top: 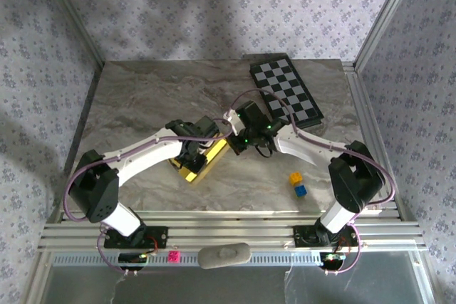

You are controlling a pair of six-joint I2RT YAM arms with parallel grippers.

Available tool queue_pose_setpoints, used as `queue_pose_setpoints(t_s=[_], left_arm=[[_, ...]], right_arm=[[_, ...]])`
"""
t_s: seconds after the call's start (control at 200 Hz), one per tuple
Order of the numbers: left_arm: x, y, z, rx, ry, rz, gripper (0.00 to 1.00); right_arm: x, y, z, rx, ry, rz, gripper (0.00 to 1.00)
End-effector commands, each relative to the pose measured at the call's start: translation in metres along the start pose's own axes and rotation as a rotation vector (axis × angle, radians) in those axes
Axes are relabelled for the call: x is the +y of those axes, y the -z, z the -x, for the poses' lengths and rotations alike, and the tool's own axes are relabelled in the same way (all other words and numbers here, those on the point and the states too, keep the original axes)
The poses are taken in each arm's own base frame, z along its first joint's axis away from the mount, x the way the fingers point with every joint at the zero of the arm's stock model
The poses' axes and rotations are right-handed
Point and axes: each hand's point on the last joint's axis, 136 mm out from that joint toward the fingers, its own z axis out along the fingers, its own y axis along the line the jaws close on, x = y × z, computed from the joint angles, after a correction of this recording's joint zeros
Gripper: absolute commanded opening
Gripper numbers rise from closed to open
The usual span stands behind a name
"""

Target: Fold the paper box

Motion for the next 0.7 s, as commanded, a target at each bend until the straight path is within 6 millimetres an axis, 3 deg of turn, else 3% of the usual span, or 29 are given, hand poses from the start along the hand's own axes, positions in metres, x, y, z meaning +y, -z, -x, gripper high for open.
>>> queue_pose_setpoints(t_s=[0.0, 0.45, 0.695], left_arm=[[0.011, 0.003, -0.001, 0.011, 0.011, -0.004, 0.46], [0.02, 0.019, 0.013, -0.031, 0.067, -0.064, 0.46], [0.008, 0.019, 0.018, -0.017, 0.072, -0.147, 0.45]], right_arm=[[0.003, 0.01, 0.0, -0.011, 0.032, -0.01, 0.0], [0.002, 0.008, -0.008, -0.021, 0.024, -0.017, 0.0], [-0.017, 0.002, -0.018, -0.088, 0.016, -0.105, 0.0]])
